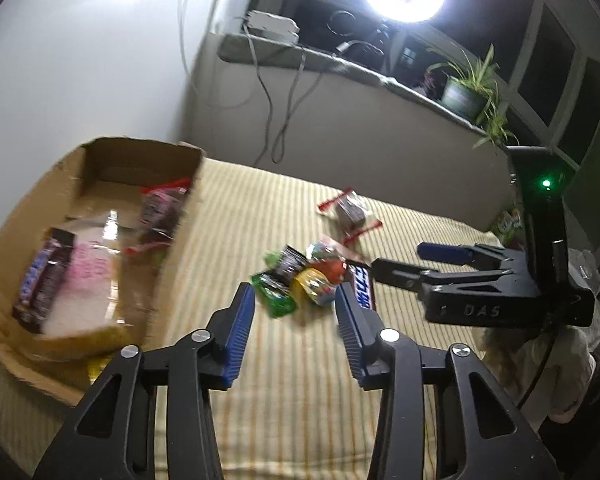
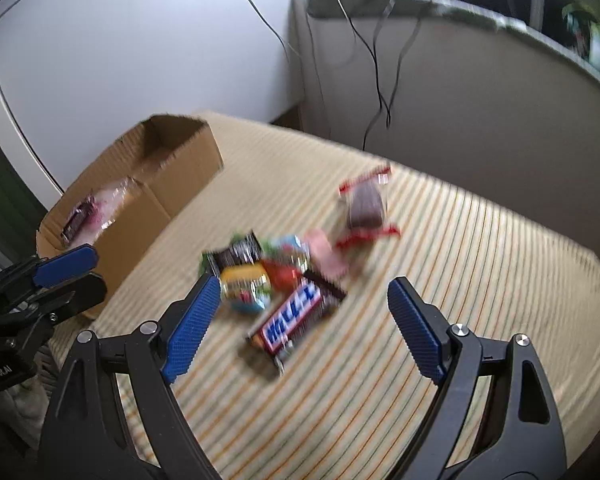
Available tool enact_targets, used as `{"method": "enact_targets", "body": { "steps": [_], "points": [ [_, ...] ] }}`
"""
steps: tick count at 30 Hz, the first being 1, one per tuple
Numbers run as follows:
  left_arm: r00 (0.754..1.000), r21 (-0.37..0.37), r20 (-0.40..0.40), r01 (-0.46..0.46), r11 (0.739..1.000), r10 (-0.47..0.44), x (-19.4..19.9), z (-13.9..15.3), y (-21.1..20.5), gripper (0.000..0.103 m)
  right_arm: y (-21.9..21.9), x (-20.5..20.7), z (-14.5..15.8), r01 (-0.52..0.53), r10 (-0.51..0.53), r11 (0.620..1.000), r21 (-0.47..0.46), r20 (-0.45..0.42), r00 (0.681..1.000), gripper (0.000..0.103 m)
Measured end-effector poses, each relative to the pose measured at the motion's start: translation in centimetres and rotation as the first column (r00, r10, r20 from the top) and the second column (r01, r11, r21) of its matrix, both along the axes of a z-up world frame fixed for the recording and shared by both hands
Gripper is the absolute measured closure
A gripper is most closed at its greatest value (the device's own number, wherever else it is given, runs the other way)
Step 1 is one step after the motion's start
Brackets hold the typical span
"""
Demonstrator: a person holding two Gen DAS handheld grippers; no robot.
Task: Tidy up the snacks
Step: 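Move both grippers back over the candy pile and the blue-white bar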
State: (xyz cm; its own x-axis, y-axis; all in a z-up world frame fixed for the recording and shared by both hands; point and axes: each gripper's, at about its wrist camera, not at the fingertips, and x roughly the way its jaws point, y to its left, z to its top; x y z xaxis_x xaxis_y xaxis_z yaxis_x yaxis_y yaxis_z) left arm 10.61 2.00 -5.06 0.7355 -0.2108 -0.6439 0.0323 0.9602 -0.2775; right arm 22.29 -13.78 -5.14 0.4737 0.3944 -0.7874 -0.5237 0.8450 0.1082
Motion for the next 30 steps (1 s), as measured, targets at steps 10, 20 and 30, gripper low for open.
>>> {"method": "enact_targets", "body": {
  "steps": [10,20,30],
  "points": [
    [0.996,-0.013,-0.054,0.069,0.998,-0.07,2.1,-2.1,-1.6,0.073,-0.5,1.1,-3.4,0.027,-0.018,0.998,0.063,-0.14,0.99,0.034],
    [0.991,0.009,-0.079,0.107,0.994,-0.106,3.8,-3.4,-1.8,0.074,0.3,2.1,-5.1,0.018,-0.011,0.999,0.038,-0.192,0.981,0.052],
    [0.983,0.095,-0.1,0.161,0.982,-0.152,5.8,-4.3,-3.8,0.073,-0.6,2.9,-4.8,0.01,-0.014,1.0,-0.026,-0.165,0.986,0.059]
  ]
}}
